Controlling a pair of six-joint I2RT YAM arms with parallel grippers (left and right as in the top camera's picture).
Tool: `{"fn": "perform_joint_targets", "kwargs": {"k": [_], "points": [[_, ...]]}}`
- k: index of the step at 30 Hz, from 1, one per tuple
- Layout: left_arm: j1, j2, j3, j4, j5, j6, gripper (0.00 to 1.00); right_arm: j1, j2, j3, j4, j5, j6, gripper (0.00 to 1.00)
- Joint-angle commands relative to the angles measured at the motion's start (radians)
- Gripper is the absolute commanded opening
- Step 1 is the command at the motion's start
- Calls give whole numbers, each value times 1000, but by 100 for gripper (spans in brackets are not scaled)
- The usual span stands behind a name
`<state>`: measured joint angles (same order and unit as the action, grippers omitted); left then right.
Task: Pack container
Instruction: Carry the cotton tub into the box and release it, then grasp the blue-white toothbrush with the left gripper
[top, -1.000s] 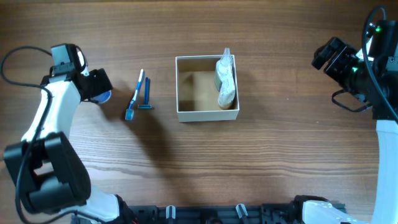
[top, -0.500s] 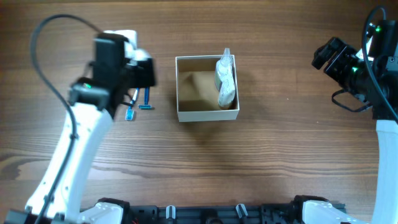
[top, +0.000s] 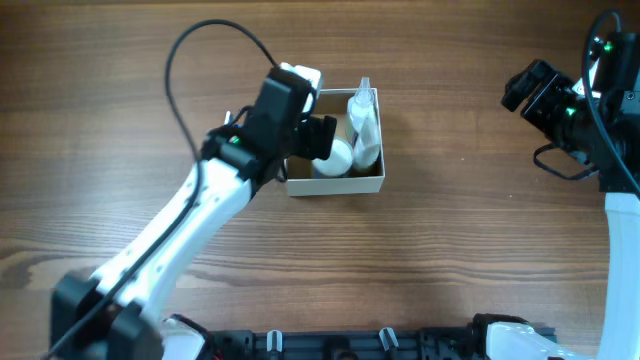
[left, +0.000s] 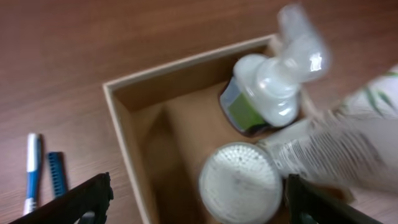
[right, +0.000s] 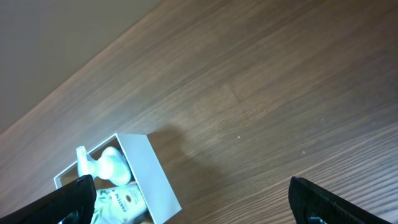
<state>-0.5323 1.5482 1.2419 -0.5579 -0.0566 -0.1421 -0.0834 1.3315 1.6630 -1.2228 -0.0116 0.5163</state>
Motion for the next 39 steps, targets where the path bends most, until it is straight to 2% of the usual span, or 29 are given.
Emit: {"fn": "perform_joint_targets", "kwargs": {"k": [1,9,14,18,21,25,27,33,39], "points": [[-4,82,17,21,-16,-30,84,-1,8,6,2,-13,10,100],[0,76,17,-2,-19,-30,85,-1,8,6,2,-13,10,100],[27,-6,31,-101,-158,-57,89,-1,8,6,2,-13,10,100],[123,-98,33,-211,-168,-80,96,-1,8,6,2,-13,11,100],[239,-117,33,-305,-126,-77,97,-1,8,6,2,-13,10,100],[381,-33,32,-387,-21,-8,96,-1,8,7,2,-13,10,100],[418,19,32,-389,-23,13,93,-1,8,6,2,-13,10,100],[486,192,32,-307,15,113,89,-1,8,6,2,-13,10,100],[500,330,32,-198,11,114,82,-1,8,6,2,-13,10,100]]}}
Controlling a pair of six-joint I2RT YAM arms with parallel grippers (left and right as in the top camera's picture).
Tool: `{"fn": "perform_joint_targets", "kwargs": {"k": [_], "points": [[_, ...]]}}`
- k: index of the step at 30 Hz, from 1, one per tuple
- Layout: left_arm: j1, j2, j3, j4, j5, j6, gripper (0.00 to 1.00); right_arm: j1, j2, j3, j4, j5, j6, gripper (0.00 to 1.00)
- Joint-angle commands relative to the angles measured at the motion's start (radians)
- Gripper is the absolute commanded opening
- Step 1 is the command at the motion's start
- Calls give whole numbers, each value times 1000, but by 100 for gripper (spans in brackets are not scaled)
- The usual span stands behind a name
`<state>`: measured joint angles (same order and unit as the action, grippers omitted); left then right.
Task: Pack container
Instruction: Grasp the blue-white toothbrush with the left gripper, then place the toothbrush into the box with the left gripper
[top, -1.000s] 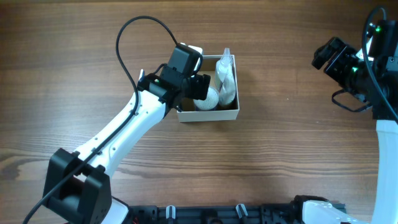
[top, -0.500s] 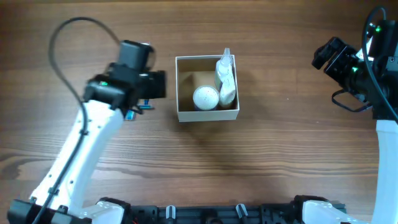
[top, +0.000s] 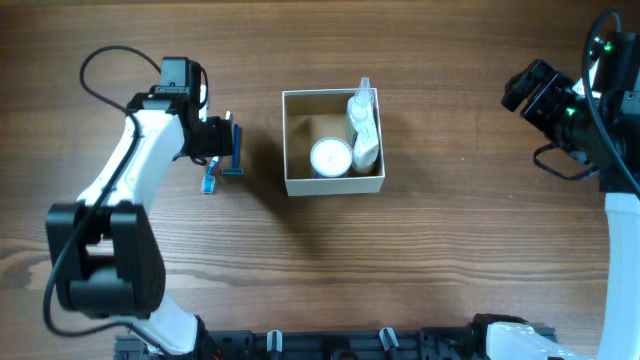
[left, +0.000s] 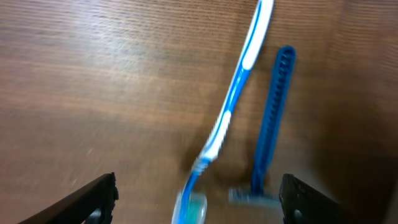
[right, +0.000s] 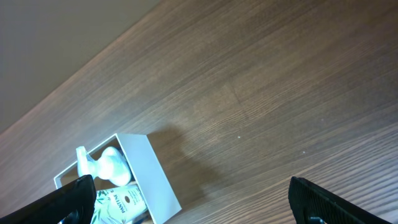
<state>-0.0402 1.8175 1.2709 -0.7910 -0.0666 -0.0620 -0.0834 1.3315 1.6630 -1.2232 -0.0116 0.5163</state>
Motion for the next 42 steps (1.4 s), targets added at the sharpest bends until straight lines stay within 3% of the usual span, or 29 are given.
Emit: {"fn": "perform_joint_targets", "kwargs": {"k": [1,4,14,18,21,24,28,31,42], "points": [[8,77,3,49,21,39,80,-1,8,6,3,-13,10,100],[8,111,3,84,16,79,74,-1,8,6,3,-13,10,100],[8,169,3,151,14,85,68,-1,8,6,3,-13,11,100],[8,175,3,156,14,85,48,-1,8,6,3,-13,10,100],[8,175,3,151,13,85,40,-1,8,6,3,-13,10,100],[8,175,2,148,14,85,39,-1,8,6,3,-13,10,100],[8,177,-13,148,14,85,48,-1,8,6,3,-13,10,100],[8,180,-21,149,14,85,49,-1,8,6,3,-13,10,100],[8,180,-29,111,14,84,4,-1,8,6,3,-13,10,100]]}}
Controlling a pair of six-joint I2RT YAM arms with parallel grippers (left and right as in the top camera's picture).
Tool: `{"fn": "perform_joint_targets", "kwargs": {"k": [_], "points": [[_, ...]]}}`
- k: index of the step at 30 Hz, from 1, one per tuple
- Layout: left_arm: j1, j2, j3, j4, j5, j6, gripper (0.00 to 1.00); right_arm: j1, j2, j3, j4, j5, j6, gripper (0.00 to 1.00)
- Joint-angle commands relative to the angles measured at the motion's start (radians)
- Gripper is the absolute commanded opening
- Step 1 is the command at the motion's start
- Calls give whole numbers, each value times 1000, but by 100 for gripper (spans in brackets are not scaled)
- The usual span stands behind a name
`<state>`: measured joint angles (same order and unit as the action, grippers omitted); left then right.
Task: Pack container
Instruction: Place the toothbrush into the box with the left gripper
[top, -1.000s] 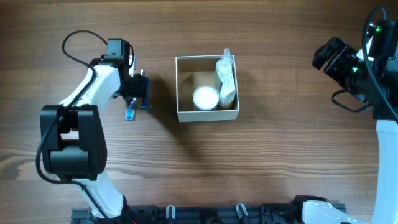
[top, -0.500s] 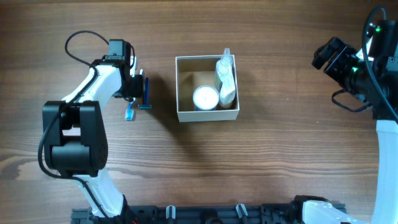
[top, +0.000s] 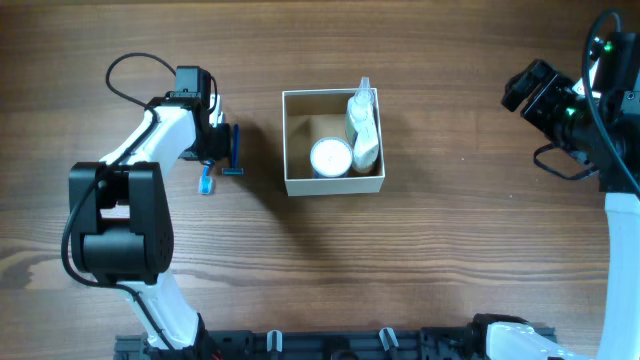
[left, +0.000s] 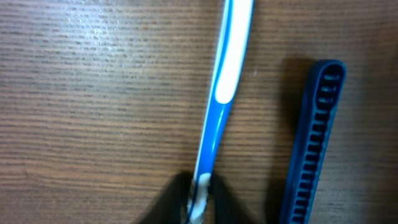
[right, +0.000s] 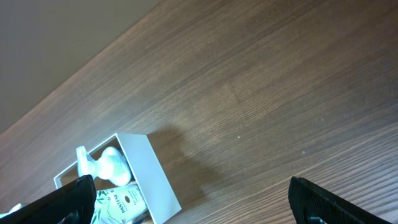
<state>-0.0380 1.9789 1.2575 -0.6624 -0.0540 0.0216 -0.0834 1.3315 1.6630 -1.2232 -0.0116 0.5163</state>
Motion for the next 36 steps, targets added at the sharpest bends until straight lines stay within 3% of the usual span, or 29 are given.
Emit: {"fn": "perform_joint_targets", "kwargs": {"k": [1,10,16,22,27,31,36], "points": [[6,16,-14,-27,1,0,4,-1,8,6,3,-13,10,100],[-1,-88,108,-200,-26,-31,4,-1,8,6,3,-13,10,100],[-95,-237,237,-357,-1,-64,4,-1,8,6,3,-13,10,100],[-289,-350,239,-299,31,-167,4,-1,8,6,3,-13,10,100],[-423,-318,239,-178,25,-229,4,-1,8,6,3,-13,10,100],[-462,-254,239,-135,-50,-314,4,-1,8,6,3,-13,10,100],[-464,-180,239,-131,-52,-333,4,-1,8,6,3,-13,10,100]]}}
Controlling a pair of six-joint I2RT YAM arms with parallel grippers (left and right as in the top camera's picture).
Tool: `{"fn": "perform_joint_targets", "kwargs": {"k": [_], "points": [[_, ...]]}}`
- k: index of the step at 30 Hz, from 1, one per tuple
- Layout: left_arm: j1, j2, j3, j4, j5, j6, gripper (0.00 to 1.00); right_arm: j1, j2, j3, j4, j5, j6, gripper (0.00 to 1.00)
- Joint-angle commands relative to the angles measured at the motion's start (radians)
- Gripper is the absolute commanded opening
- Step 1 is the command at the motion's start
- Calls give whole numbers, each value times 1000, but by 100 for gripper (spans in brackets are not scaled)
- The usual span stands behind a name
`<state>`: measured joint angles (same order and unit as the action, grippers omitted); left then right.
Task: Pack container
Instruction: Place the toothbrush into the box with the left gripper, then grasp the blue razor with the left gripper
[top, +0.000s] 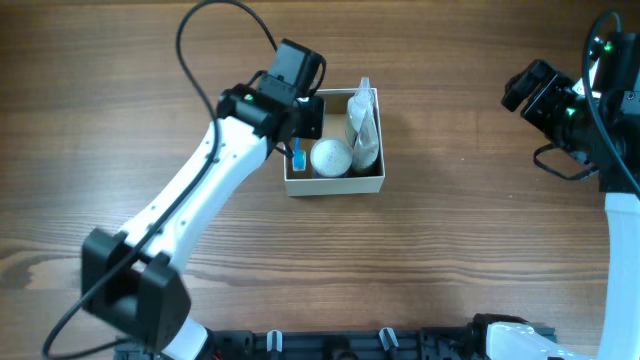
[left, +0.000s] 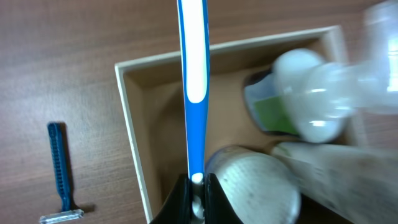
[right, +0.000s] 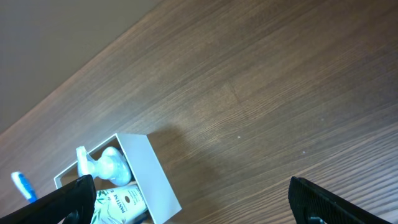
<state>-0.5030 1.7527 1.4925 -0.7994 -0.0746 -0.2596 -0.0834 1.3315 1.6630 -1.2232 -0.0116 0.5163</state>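
My left gripper (left: 196, 194) is shut on a blue and white toothbrush (left: 193, 68) and holds it above the left part of the open cardboard box (left: 129, 130). From overhead the gripper (top: 297, 128) sits at the box's (top: 335, 186) left wall, with the brush end (top: 297, 157) showing below it. Inside the box are a round white jar (top: 331, 156), a pump bottle (top: 360, 104) and a white tube (top: 368, 142). A blue razor (left: 59, 167) lies on the table left of the box. My right gripper (right: 189, 196) is open, far off to the right.
The wooden table (top: 450, 260) carries nothing else that shows. My left arm (top: 190, 210) stretches from the front left to the box and covers the razor from overhead. The right arm (top: 600, 130) stands at the right edge.
My left gripper, then shut on the toothbrush down on the table beside the razor, now holds it over the box. The razor lies where it was. The right arm has not moved.
My left gripper was open over the box with the jar, bottle and tube inside. Then it was open above the toothbrush and razor left of the box. Then it was shut on the toothbrush. Now the brush is over the box.
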Motion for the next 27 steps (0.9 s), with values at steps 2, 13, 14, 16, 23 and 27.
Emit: {"fn": "perform_joint_targets", "kwargs": {"k": [2,13,14,16,23,27], "points": [[1,64,4,8,-31,-52,4,-1,8,6,3,-13,10,100],[29,-71,47,-108,-32,-52,48,-1,8,6,3,-13,10,100],[39,-90,47,-116,-32,-52,51,-1,8,6,3,-13,10,100],[70,-125,47,-138,-32,-52,53,-1,8,6,3,-13,10,100],[255,-87,20,-181,-31,-33,59,-1,8,6,3,-13,10,100],[328,37,-30,-167,-24,-32,58,-1,8,6,3,-13,10,100]]}}
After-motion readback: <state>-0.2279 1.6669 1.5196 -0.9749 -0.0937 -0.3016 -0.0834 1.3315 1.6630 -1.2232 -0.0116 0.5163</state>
